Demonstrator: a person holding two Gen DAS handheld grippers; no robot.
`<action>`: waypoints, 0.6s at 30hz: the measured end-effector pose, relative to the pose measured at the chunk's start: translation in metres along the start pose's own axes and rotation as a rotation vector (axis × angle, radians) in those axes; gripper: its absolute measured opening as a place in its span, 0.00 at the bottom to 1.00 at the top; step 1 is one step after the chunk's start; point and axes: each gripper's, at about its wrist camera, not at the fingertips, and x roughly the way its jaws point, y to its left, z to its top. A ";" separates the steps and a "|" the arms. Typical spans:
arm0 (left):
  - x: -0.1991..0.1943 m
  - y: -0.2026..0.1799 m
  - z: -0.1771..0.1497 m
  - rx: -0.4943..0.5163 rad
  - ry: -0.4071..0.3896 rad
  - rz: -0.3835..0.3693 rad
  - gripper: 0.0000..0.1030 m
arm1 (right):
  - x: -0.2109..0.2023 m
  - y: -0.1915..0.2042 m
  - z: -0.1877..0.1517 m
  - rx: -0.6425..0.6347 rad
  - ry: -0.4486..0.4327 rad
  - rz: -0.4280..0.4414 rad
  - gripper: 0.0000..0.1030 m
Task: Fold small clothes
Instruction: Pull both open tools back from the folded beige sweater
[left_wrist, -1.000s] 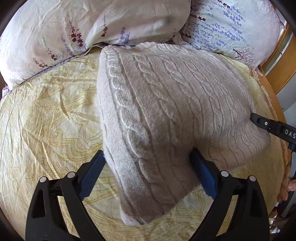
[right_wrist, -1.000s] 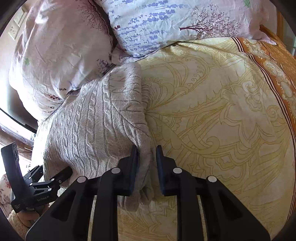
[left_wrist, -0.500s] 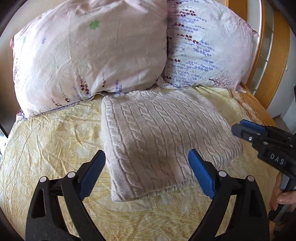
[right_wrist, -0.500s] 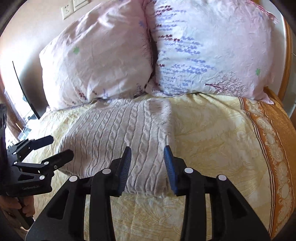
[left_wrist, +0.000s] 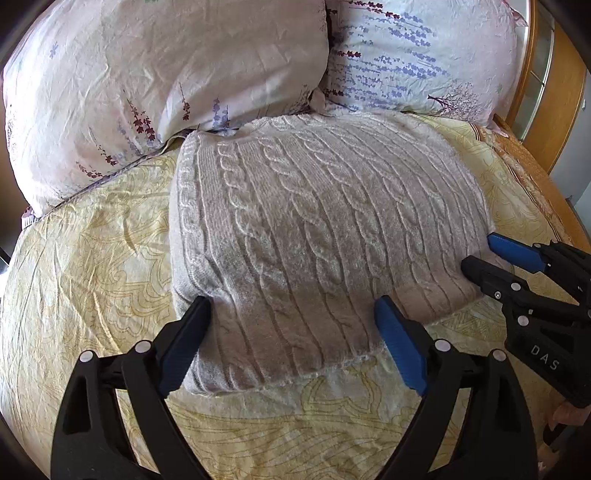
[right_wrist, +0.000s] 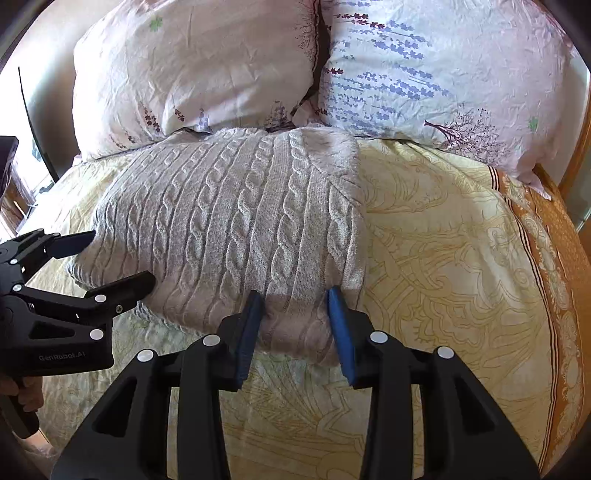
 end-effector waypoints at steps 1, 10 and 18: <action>0.001 0.000 0.001 -0.004 0.006 0.003 0.88 | 0.001 0.001 0.000 -0.007 -0.004 -0.006 0.39; -0.031 0.003 -0.001 -0.004 -0.083 0.063 0.92 | -0.027 -0.019 0.008 0.096 -0.065 0.038 0.54; -0.066 0.048 -0.028 -0.152 -0.138 0.147 0.98 | -0.044 -0.030 -0.004 0.154 -0.081 -0.080 0.99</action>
